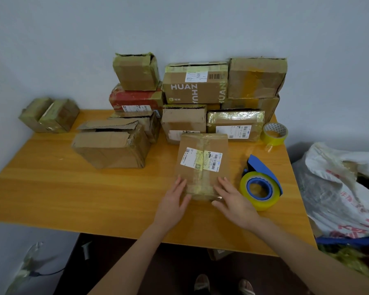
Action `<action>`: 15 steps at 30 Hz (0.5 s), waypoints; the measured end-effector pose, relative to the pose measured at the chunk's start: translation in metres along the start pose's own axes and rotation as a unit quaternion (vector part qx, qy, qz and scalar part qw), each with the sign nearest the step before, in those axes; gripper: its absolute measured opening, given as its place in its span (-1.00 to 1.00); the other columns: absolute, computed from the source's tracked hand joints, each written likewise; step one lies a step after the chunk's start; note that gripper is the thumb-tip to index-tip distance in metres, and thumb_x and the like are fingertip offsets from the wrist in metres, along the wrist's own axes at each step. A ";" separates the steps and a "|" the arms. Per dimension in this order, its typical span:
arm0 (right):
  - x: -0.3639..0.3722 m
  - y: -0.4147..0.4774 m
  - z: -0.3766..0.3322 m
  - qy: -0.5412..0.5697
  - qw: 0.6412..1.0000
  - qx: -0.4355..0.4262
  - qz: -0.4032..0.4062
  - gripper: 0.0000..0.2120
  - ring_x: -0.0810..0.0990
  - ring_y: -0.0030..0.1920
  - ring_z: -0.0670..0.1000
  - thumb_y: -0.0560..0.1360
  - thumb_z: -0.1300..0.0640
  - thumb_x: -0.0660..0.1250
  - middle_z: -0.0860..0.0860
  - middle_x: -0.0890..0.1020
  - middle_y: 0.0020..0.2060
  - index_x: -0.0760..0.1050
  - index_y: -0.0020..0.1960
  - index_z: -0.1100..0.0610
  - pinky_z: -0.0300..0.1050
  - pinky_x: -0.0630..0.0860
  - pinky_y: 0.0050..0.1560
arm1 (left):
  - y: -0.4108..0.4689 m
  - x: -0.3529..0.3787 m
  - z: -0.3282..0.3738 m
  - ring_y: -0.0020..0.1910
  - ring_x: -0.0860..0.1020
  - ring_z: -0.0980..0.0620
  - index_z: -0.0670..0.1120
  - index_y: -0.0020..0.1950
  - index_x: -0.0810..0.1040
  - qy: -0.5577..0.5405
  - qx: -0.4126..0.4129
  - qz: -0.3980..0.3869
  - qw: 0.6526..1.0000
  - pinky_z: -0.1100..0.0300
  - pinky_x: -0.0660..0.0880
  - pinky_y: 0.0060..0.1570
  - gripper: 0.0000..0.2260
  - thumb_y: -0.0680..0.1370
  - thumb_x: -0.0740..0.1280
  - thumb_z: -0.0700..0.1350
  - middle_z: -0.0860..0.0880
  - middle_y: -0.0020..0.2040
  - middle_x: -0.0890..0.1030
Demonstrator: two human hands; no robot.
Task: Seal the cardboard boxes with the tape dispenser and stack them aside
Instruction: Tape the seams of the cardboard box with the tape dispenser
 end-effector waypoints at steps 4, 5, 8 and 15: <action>-0.035 -0.007 0.032 0.082 0.981 0.125 0.120 -0.50 0.54 0.12 0.05 0.61 -0.08 0.21 0.06 0.48 0.25 0.27 0.50 0.06 -0.09 0.53 0.03 | -0.007 -0.037 -0.048 -0.04 0.52 0.16 -0.11 0.28 0.50 -0.104 -0.154 0.125 0.975 0.46 0.43 -0.15 -0.69 0.57 0.33 -0.06 -0.01 0.09 0.53; -0.031 -0.006 0.036 0.105 0.978 0.148 0.099 -0.49 0.57 0.01 0.04 0.61 -0.07 0.20 0.08 0.55 0.16 0.24 0.51 0.07 -0.11 0.52 -0.09 | -0.006 -0.035 -0.055 -0.16 0.50 0.19 -0.12 0.25 0.52 -0.120 -0.177 0.116 0.970 0.49 0.40 -0.28 -0.71 0.56 0.35 -0.06 0.02 -0.04 0.54; -0.017 -0.002 0.039 0.179 0.969 0.166 0.049 -0.44 0.50 -0.15 -0.05 0.62 -0.01 0.22 0.10 0.63 0.05 0.15 0.55 0.11 -0.23 0.39 -0.22 | 0.003 -0.021 -0.062 -0.30 0.51 0.18 -0.12 0.19 0.55 -0.158 -0.201 0.070 0.964 0.48 0.36 -0.43 -0.76 0.56 0.36 -0.08 0.06 -0.25 0.56; -0.012 0.002 0.046 0.177 0.968 0.162 0.074 -0.33 0.53 -0.16 -0.05 0.55 0.13 0.36 0.09 0.65 -0.09 0.14 0.56 -0.01 -0.13 0.56 -0.04 | 0.008 -0.017 -0.067 -0.32 0.57 0.11 -0.14 0.08 0.60 -0.147 -0.193 0.049 0.969 0.45 0.44 -0.34 -0.79 0.45 0.47 -0.20 0.04 -0.33 0.59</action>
Point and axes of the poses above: each hand's wrist, its own y-axis towards the middle knuckle, its own x-axis out of the palm, z = x × y, the point moved 10 cm from there along y, towards the middle knuckle
